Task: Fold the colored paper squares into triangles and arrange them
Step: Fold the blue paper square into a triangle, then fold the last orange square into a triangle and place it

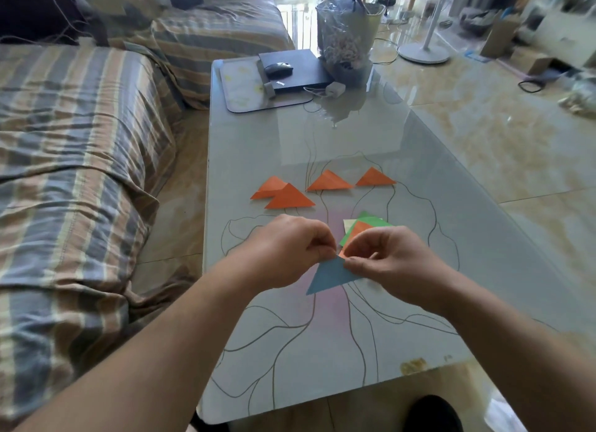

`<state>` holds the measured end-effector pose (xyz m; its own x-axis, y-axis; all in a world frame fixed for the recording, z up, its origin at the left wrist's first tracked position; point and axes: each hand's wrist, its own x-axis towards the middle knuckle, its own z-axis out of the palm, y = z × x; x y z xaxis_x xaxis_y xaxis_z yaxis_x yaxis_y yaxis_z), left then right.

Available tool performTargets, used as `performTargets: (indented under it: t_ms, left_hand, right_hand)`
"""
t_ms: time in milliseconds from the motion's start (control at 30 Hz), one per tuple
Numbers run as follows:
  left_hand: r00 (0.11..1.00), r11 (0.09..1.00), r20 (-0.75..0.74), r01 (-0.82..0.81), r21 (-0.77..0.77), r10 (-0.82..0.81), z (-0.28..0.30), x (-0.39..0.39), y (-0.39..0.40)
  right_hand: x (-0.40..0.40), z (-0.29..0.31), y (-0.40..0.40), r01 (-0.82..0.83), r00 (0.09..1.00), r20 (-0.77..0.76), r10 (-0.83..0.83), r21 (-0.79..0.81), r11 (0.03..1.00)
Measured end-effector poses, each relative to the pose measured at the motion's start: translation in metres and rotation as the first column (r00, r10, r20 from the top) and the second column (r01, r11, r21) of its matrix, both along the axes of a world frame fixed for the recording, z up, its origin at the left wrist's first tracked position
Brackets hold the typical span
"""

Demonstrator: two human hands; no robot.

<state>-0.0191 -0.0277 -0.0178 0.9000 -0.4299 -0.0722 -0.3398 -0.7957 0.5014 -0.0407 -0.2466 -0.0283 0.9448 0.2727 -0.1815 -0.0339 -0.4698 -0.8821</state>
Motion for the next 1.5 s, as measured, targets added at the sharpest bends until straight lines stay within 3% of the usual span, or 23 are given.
performTargets:
  t_ms: [133,267,400,500,633,800,933,1067,1267,1400,1500]
  left_hand:
    - [0.997,0.989,0.027,-0.071,-0.131,0.075,-0.006,0.015,-0.005]
    - [0.97,0.947,0.05,-0.22,-0.234,0.237,-0.025,0.031,-0.011]
    - [0.98,0.978,-0.081,-0.191,-0.083,0.184,-0.053,0.027,-0.034]
    - [0.982,0.996,-0.169,-0.082,0.042,0.088,-0.066,0.018,-0.054]
    - [0.991,0.982,-0.134,0.031,0.189,-0.006,-0.073,0.01,-0.07]
    - [0.987,0.948,-0.113,0.144,0.285,-0.116,-0.083,0.005,-0.07]
    - [0.993,0.959,-0.034,0.117,0.257,-0.112,-0.082,0.006,-0.07]
    - [0.993,0.977,0.064,0.085,0.194,-0.099,-0.083,0.004,-0.071]
    - [0.98,0.994,0.181,0.062,0.091,-0.077,-0.104,0.005,-0.068]
    - [0.961,0.999,0.276,0.015,-0.048,-0.001,-0.103,-0.003,-0.057]
    - [0.96,0.983,0.267,-0.035,-0.181,0.084,-0.092,-0.01,-0.044]
  right_hand:
    - [0.032,-0.002,-0.008,0.024,0.998,-0.058,-0.029,-0.078,0.997]
    - [0.101,-0.016,-0.023,0.257,0.966,0.015,-0.256,-0.096,0.962]
    - [0.159,-0.051,-0.018,0.393,0.919,0.022,-0.393,-0.128,0.911]
    - [0.183,-0.075,-0.002,0.362,0.932,0.053,-0.359,-0.21,0.908]
    - [0.195,-0.082,0.007,0.298,0.954,0.157,-0.256,-0.385,0.873]
    - [0.185,-0.081,-0.007,0.342,0.937,0.203,-0.285,-0.363,0.867]
    - [0.151,-0.071,-0.038,0.356,0.935,0.15,-0.322,-0.374,0.856]
    - [0.109,-0.057,-0.054,0.231,0.969,0.022,-0.245,-0.428,0.874]
    - [0.074,-0.041,-0.05,0.068,0.98,-0.109,-0.165,-0.598,0.799]
    - [0.064,-0.044,-0.053,0.201,0.897,-0.307,-0.317,-0.356,0.913]
    - [0.054,-0.032,-0.057,0.293,0.805,-0.514,-0.294,-0.085,0.952]
